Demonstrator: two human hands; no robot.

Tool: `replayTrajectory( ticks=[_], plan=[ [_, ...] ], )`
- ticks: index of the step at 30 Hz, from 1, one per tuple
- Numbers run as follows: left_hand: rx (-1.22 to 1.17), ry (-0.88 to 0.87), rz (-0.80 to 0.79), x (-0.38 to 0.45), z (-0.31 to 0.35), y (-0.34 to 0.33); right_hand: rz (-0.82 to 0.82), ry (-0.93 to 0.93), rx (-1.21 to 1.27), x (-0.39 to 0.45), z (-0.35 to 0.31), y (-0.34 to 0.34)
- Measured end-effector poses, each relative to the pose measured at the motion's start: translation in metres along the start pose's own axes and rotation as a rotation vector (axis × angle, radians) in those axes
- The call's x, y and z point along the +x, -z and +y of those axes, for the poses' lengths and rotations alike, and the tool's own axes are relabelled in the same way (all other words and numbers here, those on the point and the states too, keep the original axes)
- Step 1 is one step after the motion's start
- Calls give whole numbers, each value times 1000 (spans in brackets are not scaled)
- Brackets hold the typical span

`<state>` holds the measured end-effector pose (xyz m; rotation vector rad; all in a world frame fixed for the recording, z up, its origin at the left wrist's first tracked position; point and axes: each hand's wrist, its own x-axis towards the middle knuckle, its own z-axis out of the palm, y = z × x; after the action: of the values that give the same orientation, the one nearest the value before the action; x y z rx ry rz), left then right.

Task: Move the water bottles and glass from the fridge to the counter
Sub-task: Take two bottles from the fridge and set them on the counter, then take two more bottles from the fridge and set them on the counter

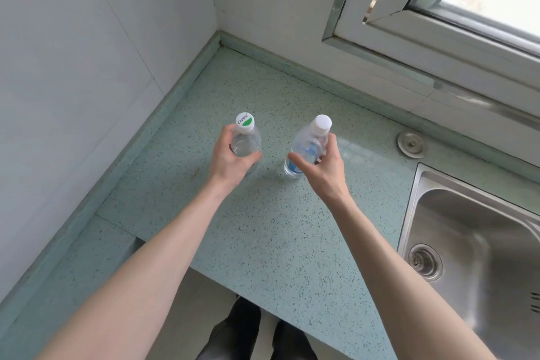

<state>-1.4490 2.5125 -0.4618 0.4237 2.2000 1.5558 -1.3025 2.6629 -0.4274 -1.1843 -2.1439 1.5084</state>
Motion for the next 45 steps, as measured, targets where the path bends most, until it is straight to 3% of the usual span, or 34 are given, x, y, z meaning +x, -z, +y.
replayTrajectory(
  ticks=[7,15,19,25,36,45],
  plan=[
    [111,-61,-101,26,8,-7,201,-63,32,2,-2,-9],
    [135,-149,-146,32,14,-8,191,-93,12,6,-7,-9],
    [152,-125,-157,29,17,-3,111,-102,55,2,-13,-6],
    [122,-145,-208,3,48,15,161,23,174,-22,-28,10],
    [-144,-360,-33,-80,123,39,359,212,356,-102,-72,65],
    [-257,-521,-143,-186,178,-10,588,380,401,-193,-71,152]
  ],
)
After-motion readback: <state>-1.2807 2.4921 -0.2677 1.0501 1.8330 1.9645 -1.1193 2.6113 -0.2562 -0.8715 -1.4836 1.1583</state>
